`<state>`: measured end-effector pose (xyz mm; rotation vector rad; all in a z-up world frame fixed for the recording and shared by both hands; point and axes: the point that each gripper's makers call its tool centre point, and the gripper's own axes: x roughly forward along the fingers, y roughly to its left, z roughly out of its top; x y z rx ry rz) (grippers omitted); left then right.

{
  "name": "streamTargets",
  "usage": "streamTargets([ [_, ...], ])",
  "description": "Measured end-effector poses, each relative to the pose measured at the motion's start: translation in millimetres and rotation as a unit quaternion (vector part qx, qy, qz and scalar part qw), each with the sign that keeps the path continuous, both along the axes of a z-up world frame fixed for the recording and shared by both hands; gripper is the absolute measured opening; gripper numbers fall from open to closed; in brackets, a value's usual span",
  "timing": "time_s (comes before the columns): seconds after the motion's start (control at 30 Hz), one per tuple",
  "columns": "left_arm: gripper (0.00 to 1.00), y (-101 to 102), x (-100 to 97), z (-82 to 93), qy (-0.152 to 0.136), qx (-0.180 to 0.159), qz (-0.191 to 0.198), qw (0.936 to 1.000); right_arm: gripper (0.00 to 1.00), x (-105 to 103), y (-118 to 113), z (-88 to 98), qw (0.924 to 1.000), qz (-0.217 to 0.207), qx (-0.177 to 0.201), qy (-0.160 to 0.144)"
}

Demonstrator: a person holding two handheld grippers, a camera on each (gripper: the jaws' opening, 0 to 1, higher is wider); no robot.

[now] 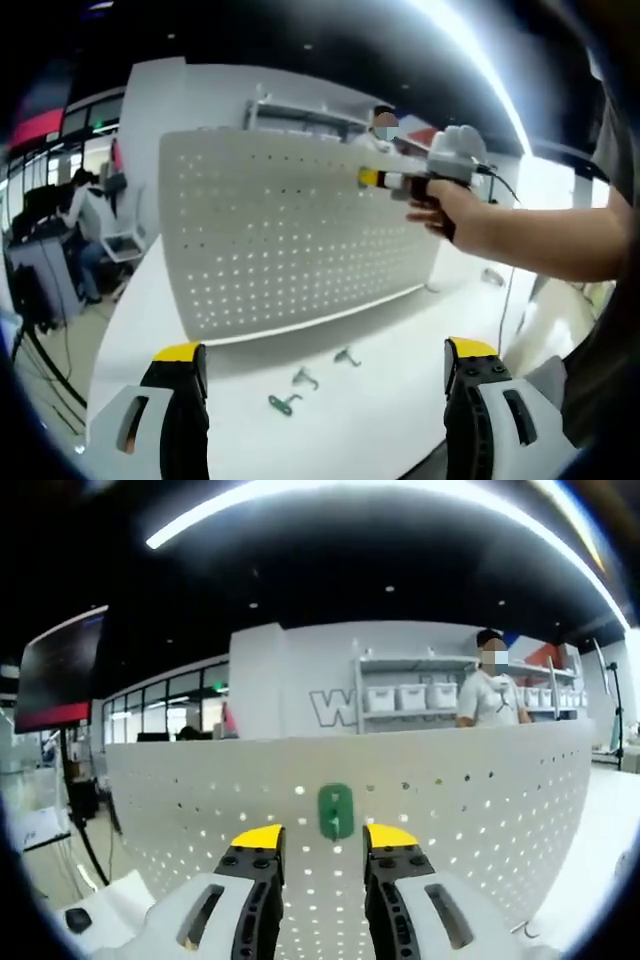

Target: Insert the hook assembly into the mounting plate slot until the hook locks in place.

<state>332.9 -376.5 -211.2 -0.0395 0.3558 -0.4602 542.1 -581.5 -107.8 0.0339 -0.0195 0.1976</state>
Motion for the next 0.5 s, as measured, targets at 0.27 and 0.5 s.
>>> streamTargets([
  [0.27,1.0,-1,0.2,-6.7,0.006,0.003,-0.006,1.0,0.32,-19,-14,-24.8,0.9979,0.029,-0.049,0.031],
  [0.5,1.0,-2,-1.2,-21.9,0.023,0.009,-0.013,0.9996,0.34,-41,-39,-51.2,0.9968,0.024,-0.041,0.065],
])
